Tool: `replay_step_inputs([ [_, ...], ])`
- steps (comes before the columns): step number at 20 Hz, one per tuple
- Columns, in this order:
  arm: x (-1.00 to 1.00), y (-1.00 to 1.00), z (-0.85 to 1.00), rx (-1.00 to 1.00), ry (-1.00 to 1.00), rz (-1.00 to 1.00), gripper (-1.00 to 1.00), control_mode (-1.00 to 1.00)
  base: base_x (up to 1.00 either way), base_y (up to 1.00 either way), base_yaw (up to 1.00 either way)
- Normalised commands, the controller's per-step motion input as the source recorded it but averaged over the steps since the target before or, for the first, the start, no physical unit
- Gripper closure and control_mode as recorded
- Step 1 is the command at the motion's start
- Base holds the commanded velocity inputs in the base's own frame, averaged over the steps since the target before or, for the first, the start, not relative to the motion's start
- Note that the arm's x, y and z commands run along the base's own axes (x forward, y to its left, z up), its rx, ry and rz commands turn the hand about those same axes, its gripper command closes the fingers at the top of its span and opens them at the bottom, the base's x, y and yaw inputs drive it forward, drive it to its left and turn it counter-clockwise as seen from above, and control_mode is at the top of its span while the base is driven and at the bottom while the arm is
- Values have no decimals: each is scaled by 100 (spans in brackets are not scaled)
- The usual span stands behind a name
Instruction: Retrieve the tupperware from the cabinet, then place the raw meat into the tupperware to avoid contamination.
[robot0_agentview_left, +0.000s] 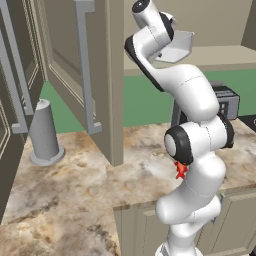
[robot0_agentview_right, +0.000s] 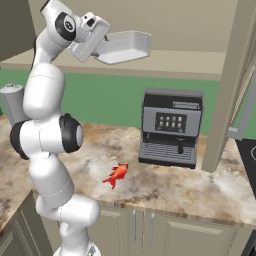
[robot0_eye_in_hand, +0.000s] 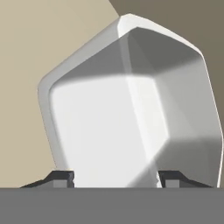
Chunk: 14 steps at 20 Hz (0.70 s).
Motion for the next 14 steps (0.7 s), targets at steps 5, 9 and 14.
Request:
replay_step_inputs([
  [5,0,0,0,0,2,0,100,-100,0,0,0],
  [9,0,0,0,0,2,0,100,-100,0,0,0],
  [14,0,0,9,0,9,-2,100,-100,0,0,0],
])
